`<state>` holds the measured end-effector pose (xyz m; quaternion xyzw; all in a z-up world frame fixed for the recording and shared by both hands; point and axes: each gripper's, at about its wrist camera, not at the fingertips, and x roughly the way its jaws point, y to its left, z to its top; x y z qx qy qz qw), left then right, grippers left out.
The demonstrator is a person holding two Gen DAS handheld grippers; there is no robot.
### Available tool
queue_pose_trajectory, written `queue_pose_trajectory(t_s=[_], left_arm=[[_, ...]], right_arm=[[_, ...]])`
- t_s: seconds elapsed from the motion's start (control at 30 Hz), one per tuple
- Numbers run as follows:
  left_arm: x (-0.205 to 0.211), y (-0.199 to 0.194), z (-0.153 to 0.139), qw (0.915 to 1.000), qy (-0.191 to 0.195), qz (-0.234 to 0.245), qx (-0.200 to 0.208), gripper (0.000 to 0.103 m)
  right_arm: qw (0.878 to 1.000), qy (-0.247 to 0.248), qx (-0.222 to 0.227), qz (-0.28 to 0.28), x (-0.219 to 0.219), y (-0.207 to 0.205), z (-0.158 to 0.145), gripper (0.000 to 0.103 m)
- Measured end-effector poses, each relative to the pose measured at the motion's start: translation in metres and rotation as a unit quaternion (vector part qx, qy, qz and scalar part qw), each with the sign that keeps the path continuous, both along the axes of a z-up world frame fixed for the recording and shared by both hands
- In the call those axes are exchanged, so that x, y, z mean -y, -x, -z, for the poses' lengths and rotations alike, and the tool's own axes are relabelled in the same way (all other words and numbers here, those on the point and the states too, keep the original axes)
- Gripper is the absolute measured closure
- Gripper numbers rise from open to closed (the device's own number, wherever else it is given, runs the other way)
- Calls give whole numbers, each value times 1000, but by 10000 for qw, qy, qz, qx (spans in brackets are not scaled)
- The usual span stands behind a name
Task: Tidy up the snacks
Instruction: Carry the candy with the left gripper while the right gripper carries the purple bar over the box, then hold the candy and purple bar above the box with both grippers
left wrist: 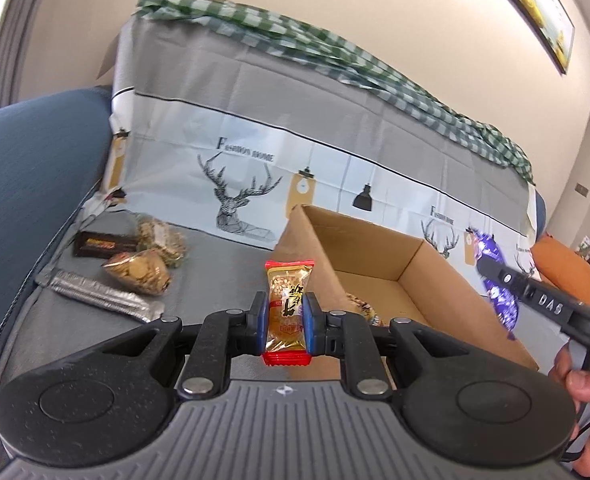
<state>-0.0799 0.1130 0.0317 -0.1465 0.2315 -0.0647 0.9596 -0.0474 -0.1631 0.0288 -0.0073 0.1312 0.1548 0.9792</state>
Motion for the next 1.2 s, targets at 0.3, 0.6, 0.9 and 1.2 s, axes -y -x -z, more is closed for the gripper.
queue_pose_trajectory(t_s=[0.3, 0.6, 0.9, 1.2], left_arm=[[27, -16, 2, 9994, -239, 269, 23, 84], [47, -25, -1, 9986, -218, 473, 62, 84], [73, -25, -17, 9968, -288, 721, 182, 84], [88, -29, -25, 9965, -331, 752, 158, 84]], right_arm=[[9999, -24, -120, 49, 20, -9, 11, 86], [9998, -85, -154, 72, 27, -15, 16, 86], [9998, -147, -150, 56, 25, -15, 17, 86], [9997, -181, -127, 69, 31, -15, 17, 86]])
